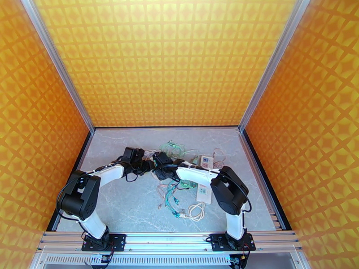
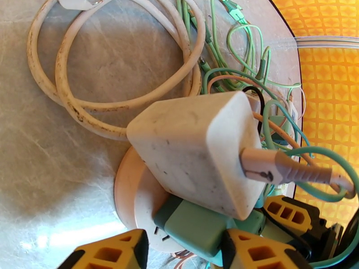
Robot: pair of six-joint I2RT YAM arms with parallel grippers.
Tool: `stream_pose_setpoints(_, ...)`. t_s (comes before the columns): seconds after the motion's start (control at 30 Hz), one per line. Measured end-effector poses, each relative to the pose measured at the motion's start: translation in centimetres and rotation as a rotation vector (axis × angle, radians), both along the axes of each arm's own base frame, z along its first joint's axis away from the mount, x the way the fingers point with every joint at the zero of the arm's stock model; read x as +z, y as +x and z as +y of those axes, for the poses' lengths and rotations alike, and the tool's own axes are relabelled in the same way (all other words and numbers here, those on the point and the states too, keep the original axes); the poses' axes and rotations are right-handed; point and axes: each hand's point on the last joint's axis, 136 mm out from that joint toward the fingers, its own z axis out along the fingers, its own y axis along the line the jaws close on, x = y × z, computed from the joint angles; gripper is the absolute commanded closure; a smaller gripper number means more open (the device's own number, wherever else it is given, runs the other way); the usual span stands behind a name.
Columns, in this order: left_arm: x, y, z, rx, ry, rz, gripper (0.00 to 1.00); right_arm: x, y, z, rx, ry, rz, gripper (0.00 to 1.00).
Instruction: Pull the plug off the socket
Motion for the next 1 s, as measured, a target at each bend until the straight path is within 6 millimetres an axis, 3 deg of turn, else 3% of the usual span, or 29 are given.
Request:
stream_pose_setpoints(0.4,0.1,0.0,0.1,-0.004,0.013,0.006,0.54,0.1,0.0,0.1,-0.009,-0.032,-0.018,0.74)
stream_pose_setpoints(0.73,0.0,-0.1,0.0,-0.013,0.024,-0.004,0.55,-0.1,0.5,-0.9,-0.059,0.138,0.097,0.74)
stream_pose_setpoints(1.0,0.0,0.0,0.0,-0.013,0.026,-0.006,0.55,-0.1,0.5,-0.9,-0.054,0.153,0.109,0.72)
